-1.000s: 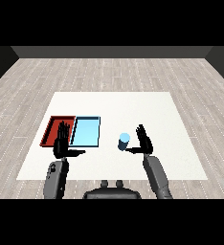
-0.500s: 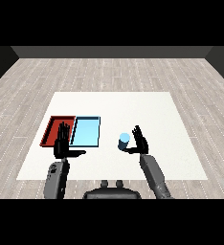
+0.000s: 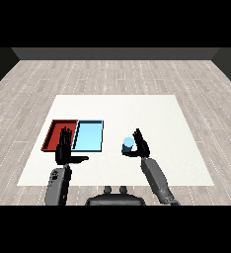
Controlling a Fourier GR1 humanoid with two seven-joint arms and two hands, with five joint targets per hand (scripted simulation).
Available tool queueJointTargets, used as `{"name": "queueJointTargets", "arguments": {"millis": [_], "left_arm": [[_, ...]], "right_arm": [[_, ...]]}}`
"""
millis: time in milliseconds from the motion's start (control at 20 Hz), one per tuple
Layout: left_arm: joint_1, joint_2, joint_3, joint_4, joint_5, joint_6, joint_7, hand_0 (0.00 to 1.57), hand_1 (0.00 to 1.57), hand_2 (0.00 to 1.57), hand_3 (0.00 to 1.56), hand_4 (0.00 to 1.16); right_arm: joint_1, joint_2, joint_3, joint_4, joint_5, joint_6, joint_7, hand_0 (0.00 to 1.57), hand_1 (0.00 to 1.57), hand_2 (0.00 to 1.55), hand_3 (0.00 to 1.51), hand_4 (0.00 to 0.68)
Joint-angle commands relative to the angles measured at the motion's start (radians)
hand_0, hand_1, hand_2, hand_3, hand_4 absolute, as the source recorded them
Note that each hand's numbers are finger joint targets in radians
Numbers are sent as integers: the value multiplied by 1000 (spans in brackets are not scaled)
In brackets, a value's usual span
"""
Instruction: Pick the blue can and put it in the blue box
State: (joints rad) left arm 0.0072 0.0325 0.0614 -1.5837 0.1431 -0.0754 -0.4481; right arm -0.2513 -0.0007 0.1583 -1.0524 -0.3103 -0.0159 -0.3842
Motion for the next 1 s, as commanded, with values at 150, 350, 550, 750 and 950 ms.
{"name": "queueJointTargets", "arguments": {"millis": [150,350,550,750,950], "left_arm": [[21,17,15,-4,-4,-12,-18,0,0,0,0,0],[-35,21,30,43,28,-29,-10,0,0,0,0,0],[-74,-25,-9,20,-9,42,27,0,0,0,0,0],[-26,24,44,11,37,-16,13,0,0,0,0,0],[21,-2,-4,-63,16,-7,22,0,0,0,0,0]], "right_arm": [[-18,1,-12,21,-6,18,1,0,0,0,0,0],[-84,1,77,92,-51,-36,-31,0,0,0,0,0],[-68,0,103,70,-70,-64,-26,0,0,0,0,0],[-147,1,147,237,-142,-54,-134,0,0,0,0,0],[-219,1,167,304,-193,-103,-128,0,0,0,0,0]]}}
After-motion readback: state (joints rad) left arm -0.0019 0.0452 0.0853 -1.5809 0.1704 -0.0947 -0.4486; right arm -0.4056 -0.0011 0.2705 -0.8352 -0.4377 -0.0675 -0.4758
